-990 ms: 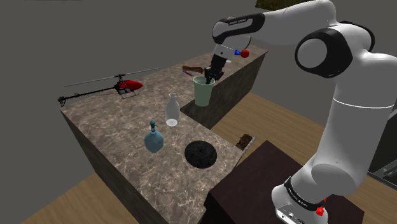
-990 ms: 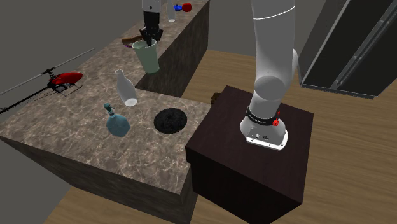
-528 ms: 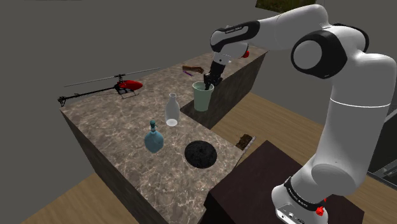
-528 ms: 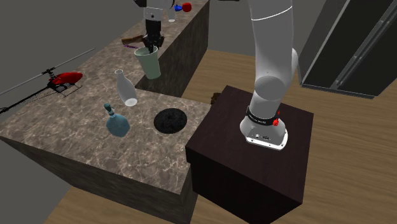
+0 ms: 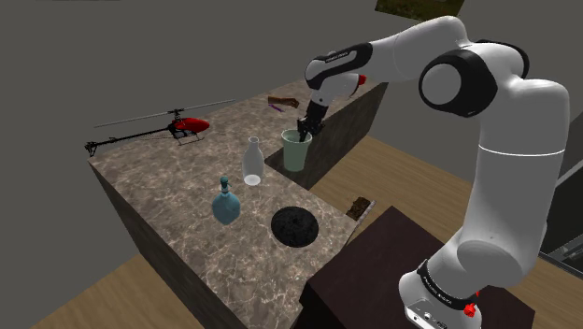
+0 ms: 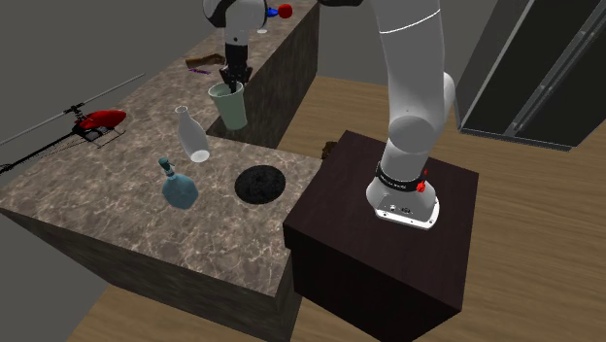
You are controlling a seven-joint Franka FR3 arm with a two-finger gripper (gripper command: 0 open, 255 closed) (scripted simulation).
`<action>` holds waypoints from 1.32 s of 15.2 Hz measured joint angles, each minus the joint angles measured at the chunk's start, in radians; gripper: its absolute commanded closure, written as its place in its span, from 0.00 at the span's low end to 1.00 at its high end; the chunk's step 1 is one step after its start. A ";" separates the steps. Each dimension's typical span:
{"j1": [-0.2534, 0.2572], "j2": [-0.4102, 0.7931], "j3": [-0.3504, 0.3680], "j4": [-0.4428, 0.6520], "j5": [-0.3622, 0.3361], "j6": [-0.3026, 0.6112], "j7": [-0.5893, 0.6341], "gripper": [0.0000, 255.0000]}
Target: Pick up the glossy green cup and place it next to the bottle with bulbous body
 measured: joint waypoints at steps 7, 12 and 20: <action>-0.005 0.052 0.010 -0.016 0.023 0.063 -0.030 1.00; -0.010 0.094 0.019 -0.023 0.041 0.108 -0.051 1.00; -0.019 0.167 0.035 -0.018 0.069 0.171 -0.082 1.00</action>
